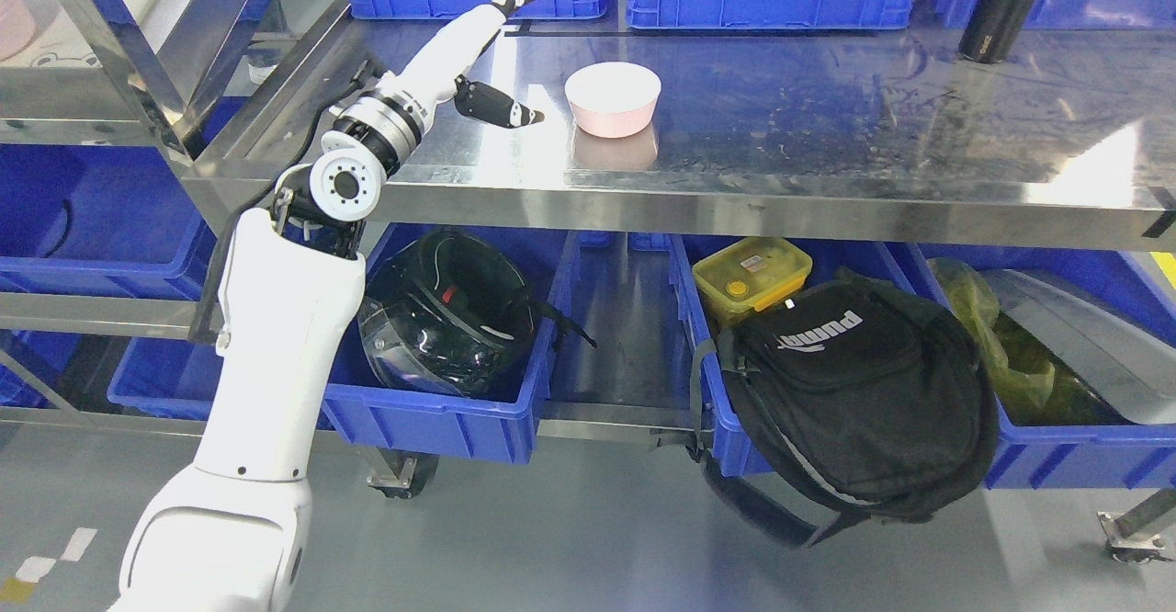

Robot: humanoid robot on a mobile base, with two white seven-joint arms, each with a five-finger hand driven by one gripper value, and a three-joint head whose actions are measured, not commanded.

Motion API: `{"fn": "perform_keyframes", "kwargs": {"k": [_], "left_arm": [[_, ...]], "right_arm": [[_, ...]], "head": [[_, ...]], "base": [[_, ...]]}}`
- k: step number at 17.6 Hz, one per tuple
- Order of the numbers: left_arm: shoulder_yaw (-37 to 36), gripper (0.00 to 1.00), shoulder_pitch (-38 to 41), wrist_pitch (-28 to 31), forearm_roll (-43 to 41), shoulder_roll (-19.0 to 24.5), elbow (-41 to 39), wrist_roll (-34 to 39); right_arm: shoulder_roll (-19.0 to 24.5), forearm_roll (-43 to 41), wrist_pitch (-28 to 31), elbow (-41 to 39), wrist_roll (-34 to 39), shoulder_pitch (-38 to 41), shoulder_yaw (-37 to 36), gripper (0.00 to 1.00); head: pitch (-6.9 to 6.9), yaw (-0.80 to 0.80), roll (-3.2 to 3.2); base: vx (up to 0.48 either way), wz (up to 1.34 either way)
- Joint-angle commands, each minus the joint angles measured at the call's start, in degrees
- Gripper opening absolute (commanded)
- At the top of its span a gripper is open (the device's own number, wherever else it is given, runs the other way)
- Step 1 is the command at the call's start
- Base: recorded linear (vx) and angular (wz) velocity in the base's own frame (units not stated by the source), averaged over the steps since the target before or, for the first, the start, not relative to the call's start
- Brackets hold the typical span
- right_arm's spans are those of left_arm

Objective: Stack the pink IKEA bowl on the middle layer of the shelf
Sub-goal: 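Reach the left hand toward the pink bowl on the steel shelf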

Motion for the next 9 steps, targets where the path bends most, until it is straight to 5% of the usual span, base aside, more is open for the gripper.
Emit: {"fn": "perform_keyframes", "kwargs": {"k": [1, 6, 9], "left_arm": [[-12.11, 1.0, -8.51, -5.24, -19.67, -2.97, 21.12, -2.73], [-14.04, 0.95, -12.55, -9.21, -23.91, -7.89, 28.78, -3.0], [-14.04, 0.81, -15.71, -9.12, -23.91, -9.48, 33.52, -2.82]], "right_arm": [[-1.0, 0.0, 0.04, -1.0, -0.01, 1.23, 0.0, 1.0], [-1.0, 0.0, 0.04, -1.0, -0.01, 1.23, 0.0, 1.0], [-1.0, 0.0, 0.04, -1.0, -0.01, 1.23, 0.0, 1.0]], "head": [[0.0, 0.0, 0.0], [0.0, 0.0, 0.0], [0.0, 0.0, 0.0]], "base": [[0.0, 0.0], [0.0, 0.0], [0.0, 0.0]]}}
